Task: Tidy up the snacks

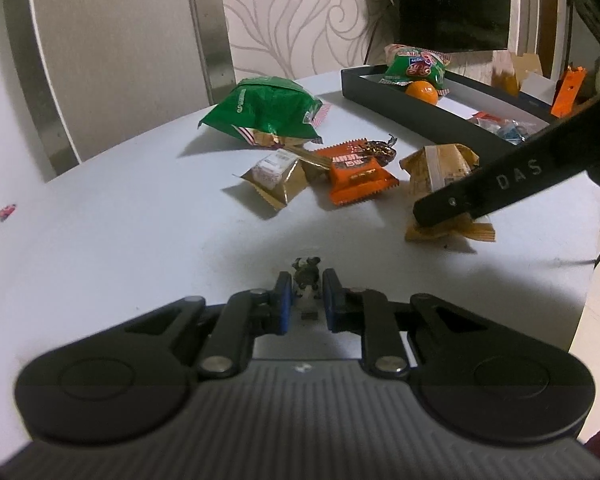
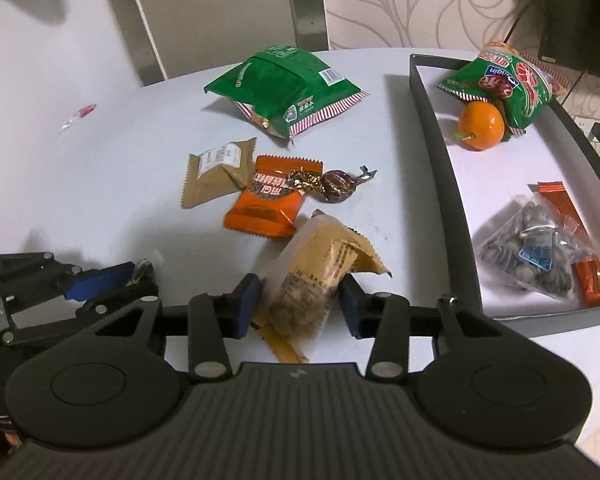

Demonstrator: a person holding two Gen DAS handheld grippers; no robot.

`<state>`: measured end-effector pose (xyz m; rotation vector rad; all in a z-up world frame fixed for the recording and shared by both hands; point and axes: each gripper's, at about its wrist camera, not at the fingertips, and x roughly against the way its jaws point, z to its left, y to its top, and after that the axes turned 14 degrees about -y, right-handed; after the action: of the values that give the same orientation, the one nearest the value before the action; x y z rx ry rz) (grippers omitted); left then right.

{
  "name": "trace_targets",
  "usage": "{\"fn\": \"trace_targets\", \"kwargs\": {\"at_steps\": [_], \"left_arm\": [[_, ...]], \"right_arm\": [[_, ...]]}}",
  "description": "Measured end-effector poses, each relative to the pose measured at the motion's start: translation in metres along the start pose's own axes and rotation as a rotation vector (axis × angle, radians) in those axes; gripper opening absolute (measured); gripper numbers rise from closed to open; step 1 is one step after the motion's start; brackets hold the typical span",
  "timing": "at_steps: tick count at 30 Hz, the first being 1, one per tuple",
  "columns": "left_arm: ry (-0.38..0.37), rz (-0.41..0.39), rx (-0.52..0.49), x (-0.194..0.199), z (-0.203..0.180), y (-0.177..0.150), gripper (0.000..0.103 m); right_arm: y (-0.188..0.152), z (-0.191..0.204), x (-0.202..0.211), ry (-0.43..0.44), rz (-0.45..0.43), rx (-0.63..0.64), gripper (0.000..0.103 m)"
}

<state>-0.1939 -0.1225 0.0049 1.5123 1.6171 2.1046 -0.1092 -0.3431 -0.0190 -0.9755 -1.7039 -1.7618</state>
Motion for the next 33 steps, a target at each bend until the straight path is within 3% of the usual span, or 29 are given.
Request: {"fn": "trace_targets", "kwargs": {"at_steps": [9, 33], "left_arm": [[0.020, 0.007, -0.004, -0.005, -0.001, 0.005, 0.019], [0.060, -0.043, 0.021, -0.010, 0.000, 0.037, 0.019]], "right_arm": [[-0.009, 0.003, 0.014, 0.032, 0.006, 0.022, 0.048], [-0.001, -0.006, 0.070, 0.095, -0.086, 0.006, 0.044]]}}
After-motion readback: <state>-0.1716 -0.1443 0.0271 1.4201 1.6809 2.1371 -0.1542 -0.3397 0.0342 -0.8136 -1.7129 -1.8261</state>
